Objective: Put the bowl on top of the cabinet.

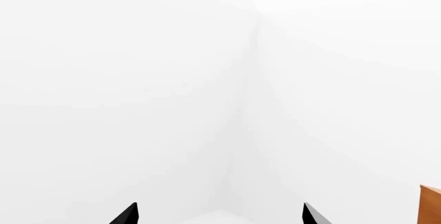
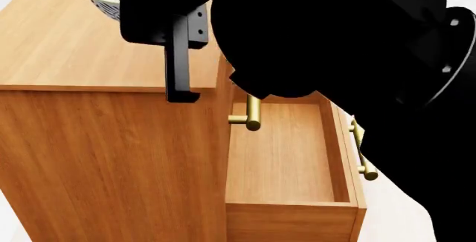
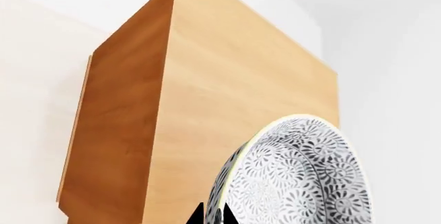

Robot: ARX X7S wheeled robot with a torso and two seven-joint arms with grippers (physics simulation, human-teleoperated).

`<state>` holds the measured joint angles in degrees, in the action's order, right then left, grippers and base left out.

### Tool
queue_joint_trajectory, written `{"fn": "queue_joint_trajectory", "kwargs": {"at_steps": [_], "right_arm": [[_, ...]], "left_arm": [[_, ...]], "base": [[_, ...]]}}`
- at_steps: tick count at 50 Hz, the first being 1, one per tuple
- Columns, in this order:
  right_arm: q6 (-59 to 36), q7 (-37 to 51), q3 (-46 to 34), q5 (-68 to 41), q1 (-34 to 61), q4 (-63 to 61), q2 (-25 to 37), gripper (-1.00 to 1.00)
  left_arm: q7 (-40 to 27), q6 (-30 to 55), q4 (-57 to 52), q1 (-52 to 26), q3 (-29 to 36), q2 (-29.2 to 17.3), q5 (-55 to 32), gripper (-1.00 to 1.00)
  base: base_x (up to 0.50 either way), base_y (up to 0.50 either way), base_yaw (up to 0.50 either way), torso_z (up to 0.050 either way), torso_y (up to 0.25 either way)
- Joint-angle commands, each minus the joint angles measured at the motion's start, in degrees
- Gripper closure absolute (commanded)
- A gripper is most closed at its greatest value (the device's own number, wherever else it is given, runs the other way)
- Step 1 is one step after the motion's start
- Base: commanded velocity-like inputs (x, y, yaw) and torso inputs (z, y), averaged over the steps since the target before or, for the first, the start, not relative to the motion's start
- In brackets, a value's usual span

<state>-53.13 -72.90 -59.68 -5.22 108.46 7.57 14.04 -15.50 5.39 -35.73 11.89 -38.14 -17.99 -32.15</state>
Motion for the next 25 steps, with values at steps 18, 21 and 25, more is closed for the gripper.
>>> {"fn": "queue_joint_trajectory", "kwargs": {"at_steps": [18,21,25], "right_arm": [[3.41,8.03,-0.42,1.85,-6.62,2.1,-2.64,1.0],[3.67,8.52,-0.51,1.97,-7.01,2.63,-2.65,1.0],[4.38,9.1,-1.01,2.38,-7.42,3.53,-2.59,1.0]], "left_arm": [[-0.11,-0.36,0.11,0.4,-0.18,-0.15,-0.32,-1.0],[-0.15,-0.36,0.03,0.43,-0.13,-0.19,-0.29,-1.0],[-0.07,-0.48,0.15,0.45,-0.11,-0.2,-0.34,-1.0]], "base": [[0.0,0.0,0.0,0.0,0.0],[0.0,0.0,0.0,0.0,0.0],[0.0,0.0,0.0,0.0,0.003]]}}
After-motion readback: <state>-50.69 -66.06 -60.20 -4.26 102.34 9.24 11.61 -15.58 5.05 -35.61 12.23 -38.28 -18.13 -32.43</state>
